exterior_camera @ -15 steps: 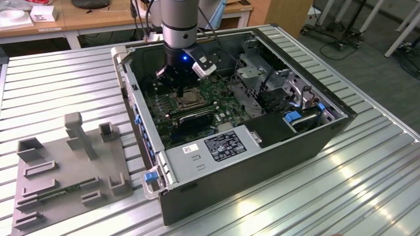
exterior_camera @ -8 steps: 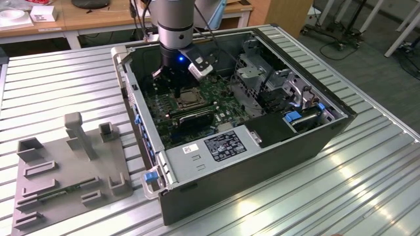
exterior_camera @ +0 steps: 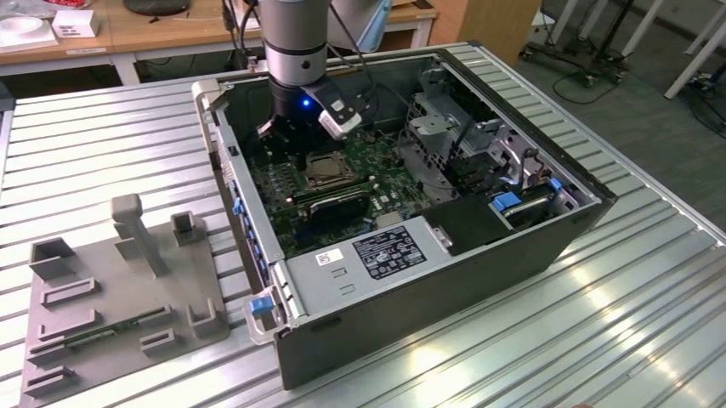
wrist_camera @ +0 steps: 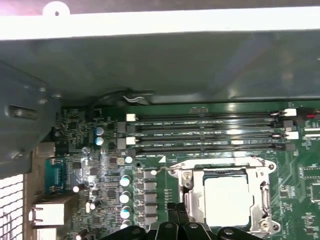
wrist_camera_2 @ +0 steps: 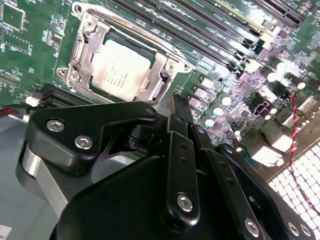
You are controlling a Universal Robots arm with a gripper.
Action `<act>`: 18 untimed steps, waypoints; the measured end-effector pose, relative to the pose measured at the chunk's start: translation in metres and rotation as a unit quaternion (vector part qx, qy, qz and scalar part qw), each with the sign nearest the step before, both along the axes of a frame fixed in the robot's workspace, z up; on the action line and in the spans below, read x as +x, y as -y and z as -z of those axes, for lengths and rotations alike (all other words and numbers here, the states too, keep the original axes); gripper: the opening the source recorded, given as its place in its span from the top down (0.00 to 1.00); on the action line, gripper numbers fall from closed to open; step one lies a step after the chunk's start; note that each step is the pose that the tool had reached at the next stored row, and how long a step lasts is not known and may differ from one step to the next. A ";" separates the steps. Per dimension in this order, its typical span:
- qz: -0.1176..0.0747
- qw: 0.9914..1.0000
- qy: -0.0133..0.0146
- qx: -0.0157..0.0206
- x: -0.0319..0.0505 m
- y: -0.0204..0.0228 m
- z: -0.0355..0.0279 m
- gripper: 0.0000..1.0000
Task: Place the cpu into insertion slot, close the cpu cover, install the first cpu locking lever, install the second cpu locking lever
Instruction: 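Install the first cpu locking lever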
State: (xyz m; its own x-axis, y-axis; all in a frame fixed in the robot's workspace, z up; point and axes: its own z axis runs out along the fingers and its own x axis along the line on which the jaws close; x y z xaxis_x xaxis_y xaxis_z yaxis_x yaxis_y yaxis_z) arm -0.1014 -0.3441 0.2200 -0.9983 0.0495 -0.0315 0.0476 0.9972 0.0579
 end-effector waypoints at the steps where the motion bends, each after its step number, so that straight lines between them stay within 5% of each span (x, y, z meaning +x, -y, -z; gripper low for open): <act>1: 0.000 1.000 0.000 0.000 -0.0007 0.0000 0.0000 0.89; 18: 0.000 1.000 0.000 0.000 -0.0011 0.0000 -0.0024 0.89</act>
